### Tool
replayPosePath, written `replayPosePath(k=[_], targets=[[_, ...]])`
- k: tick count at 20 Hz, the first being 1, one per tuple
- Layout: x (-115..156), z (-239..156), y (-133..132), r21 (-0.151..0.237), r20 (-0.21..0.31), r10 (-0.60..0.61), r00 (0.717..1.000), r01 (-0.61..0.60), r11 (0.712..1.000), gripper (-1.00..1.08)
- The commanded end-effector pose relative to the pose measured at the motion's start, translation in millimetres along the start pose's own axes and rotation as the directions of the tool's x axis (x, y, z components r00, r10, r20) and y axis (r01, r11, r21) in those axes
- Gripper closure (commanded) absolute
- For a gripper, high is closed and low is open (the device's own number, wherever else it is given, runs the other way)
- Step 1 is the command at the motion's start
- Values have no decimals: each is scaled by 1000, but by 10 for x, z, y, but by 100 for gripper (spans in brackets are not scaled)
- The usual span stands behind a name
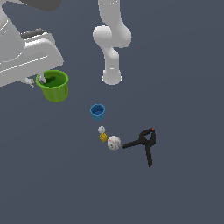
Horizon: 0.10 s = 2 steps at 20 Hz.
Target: Pick up a designated object from a clutter of objects.
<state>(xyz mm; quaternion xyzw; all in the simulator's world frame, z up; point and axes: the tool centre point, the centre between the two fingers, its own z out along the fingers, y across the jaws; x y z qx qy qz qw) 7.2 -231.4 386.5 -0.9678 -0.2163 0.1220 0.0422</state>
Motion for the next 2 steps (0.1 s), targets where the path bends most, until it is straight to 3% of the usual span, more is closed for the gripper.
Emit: replayPosePath(k=[1, 2], targets=[[-29, -42, 7, -1, 0, -1, 1000, 1, 1000, 108], [-31, -45, 8, -1, 0, -1, 1000, 1, 1000, 108]])
